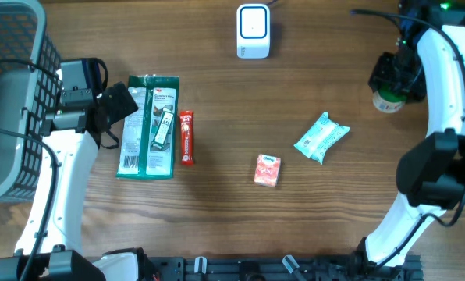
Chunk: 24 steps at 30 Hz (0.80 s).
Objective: Scan the item barcode
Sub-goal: 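Carry the jar right and set it upright on the table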
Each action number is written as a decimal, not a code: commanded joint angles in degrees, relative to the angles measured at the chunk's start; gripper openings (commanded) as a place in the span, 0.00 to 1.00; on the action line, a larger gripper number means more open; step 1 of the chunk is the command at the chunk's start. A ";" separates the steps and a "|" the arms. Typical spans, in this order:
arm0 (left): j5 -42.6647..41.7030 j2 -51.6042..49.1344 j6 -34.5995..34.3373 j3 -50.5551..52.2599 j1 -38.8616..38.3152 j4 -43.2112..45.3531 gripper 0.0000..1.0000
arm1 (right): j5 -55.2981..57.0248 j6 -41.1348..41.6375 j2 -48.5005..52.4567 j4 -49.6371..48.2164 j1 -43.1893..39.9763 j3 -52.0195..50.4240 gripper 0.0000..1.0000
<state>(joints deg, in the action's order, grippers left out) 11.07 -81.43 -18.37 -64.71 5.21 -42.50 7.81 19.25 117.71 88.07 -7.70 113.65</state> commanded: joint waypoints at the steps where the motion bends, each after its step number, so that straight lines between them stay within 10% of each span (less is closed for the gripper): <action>1: -0.09 0.31 -0.52 -0.17 0.22 0.02 1.00 | -1.70 0.31 1.84 -0.02 -2.16 0.22 0.04; 24: -0.09 0.31 -0.52 -0.17 0.22 0.02 1.00 | -1.75 -1.44 2.95 -16.22 -2.45 -18.71 0.04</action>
<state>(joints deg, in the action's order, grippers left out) 11.07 -81.43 -18.37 -64.71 5.21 -42.52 6.42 18.13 120.11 72.42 -10.31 95.64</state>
